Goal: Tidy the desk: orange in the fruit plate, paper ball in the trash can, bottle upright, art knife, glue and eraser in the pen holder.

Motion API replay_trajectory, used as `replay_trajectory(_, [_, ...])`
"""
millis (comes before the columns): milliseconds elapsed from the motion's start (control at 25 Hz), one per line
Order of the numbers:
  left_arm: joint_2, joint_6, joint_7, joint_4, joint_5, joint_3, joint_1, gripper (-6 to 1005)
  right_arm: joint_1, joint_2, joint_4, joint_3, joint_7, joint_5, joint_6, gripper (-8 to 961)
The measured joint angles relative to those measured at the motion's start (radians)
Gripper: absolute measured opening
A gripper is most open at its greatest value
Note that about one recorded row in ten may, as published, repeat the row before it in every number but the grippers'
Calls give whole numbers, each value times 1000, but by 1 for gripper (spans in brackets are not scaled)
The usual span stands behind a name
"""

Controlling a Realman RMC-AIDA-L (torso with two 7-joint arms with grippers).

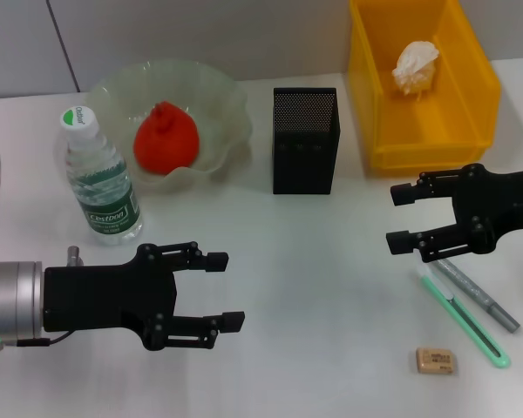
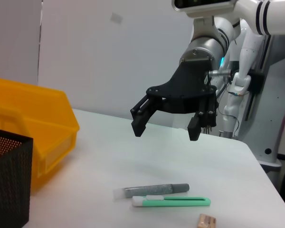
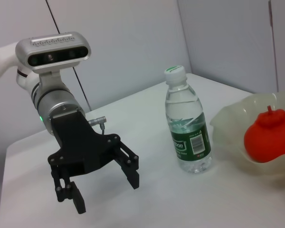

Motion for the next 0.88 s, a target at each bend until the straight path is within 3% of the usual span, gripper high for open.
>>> replay_trajectory(400, [-5, -11, 57, -15, -22, 1, 8, 798, 3, 2, -25, -7, 67, -2, -4, 818])
replay_trajectory(680, [-4, -22, 66, -15, -33, 1, 8, 798, 23, 7, -255, -172, 446, -67, 2, 815])
replay_trajectory(720, [-4, -24, 67, -15, -33, 1, 8, 798, 44, 8, -332, -230, 567, -127, -6, 815])
replay_trajectory(880, [-4, -34, 68, -16, -35, 1, 8, 798, 98, 10, -392, -315, 744, -241, -12, 813])
